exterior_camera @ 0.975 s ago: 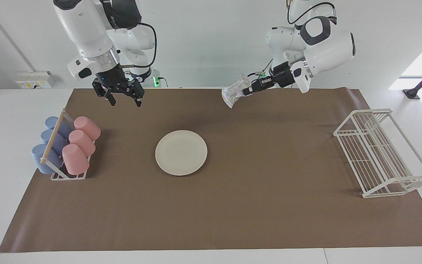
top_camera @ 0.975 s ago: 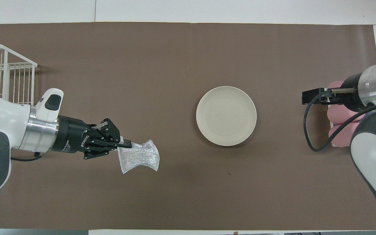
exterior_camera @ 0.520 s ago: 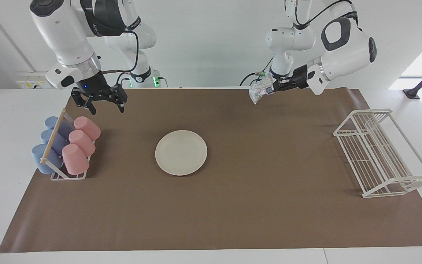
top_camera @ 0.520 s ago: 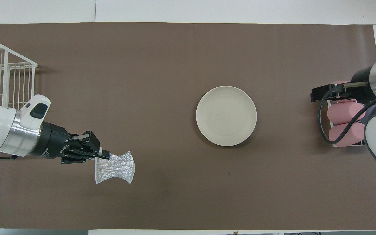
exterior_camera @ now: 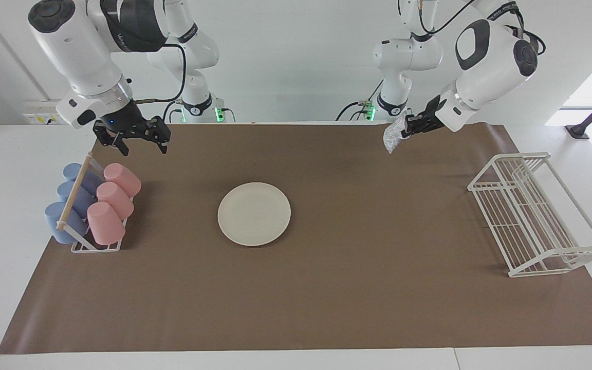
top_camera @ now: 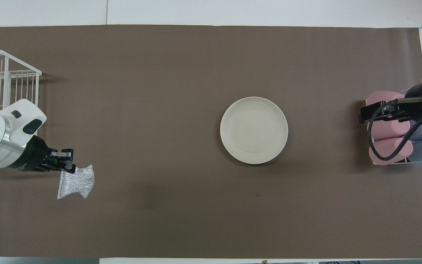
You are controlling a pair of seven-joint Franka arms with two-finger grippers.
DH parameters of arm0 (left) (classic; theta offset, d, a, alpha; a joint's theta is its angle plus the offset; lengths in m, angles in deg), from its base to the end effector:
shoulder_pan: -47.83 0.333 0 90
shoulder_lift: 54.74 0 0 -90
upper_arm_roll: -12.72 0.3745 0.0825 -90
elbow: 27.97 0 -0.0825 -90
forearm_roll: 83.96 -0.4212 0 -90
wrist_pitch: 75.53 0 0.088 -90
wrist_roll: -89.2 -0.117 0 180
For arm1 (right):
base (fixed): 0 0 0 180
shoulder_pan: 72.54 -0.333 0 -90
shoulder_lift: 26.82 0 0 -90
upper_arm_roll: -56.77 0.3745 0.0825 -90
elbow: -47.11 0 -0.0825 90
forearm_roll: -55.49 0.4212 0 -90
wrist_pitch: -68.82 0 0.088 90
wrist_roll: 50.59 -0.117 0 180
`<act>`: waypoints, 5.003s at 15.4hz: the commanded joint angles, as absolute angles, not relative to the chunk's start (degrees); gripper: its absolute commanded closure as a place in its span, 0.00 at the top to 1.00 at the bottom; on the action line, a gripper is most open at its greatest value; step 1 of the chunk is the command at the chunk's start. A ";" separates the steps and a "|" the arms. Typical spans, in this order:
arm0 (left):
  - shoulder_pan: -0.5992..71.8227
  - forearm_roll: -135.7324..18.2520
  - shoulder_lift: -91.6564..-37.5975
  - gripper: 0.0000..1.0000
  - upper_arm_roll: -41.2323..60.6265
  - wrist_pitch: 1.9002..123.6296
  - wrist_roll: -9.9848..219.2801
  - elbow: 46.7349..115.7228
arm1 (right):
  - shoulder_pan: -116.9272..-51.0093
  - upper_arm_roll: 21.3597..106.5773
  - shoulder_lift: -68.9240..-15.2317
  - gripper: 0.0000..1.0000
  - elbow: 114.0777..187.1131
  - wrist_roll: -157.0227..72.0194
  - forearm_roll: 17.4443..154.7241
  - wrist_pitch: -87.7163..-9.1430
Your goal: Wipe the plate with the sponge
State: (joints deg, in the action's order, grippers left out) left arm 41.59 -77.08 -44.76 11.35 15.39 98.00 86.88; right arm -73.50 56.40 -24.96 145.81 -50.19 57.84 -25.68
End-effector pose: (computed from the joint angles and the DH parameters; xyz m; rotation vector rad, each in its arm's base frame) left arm 0.4957 -0.0809 0.5537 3.0367 0.0581 -0.3928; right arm 0.5814 0.0104 0.6213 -3.0999 -0.0205 0.0634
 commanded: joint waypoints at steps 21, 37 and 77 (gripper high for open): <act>40.88 -137.93 -61.95 0.00 11.49 25.53 107.47 74.86 | -71.75 55.19 -24.71 1.00 144.40 -50.41 57.43 -23.91; 42.03 -138.11 -62.13 0.00 11.23 30.90 124.79 82.07 | -72.10 55.19 -24.63 1.00 144.40 -50.67 57.25 -23.91; 42.38 -89.70 -52.65 1.00 11.85 17.91 114.88 70.82 | -72.54 55.63 -24.45 1.00 144.14 -51.82 57.25 -23.82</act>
